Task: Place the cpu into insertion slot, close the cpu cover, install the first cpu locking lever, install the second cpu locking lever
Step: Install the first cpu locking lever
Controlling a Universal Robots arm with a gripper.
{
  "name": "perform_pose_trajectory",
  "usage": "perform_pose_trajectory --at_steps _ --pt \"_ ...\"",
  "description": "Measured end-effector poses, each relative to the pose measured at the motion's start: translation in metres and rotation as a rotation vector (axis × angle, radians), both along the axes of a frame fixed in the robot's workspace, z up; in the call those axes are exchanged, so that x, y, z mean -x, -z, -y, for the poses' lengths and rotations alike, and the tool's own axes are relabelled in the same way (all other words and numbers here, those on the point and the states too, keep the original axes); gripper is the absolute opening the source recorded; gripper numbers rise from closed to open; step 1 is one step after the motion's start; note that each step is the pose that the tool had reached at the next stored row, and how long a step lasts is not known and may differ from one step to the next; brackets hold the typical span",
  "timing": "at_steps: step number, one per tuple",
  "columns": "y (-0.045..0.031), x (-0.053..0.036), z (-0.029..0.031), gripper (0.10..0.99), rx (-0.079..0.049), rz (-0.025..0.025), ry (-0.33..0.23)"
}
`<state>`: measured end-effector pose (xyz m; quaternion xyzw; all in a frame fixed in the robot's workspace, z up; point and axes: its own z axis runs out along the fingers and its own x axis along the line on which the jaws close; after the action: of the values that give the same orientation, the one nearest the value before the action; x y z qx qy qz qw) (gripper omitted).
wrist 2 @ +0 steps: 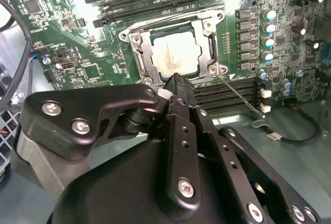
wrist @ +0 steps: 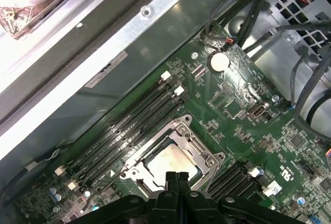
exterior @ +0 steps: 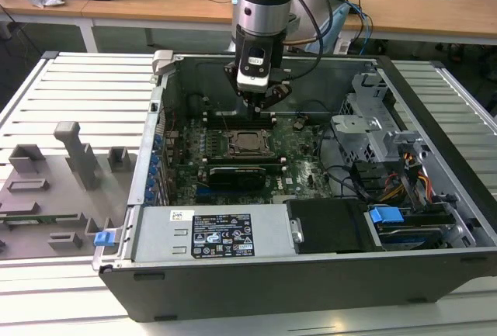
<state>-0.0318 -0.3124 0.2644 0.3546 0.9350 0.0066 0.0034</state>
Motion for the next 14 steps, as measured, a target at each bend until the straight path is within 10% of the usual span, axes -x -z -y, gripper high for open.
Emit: perform_pose_trajectory --at_steps 14 --pt "0.0 0.0 -0.0001 0.106 0.0 0.0 -0.113"
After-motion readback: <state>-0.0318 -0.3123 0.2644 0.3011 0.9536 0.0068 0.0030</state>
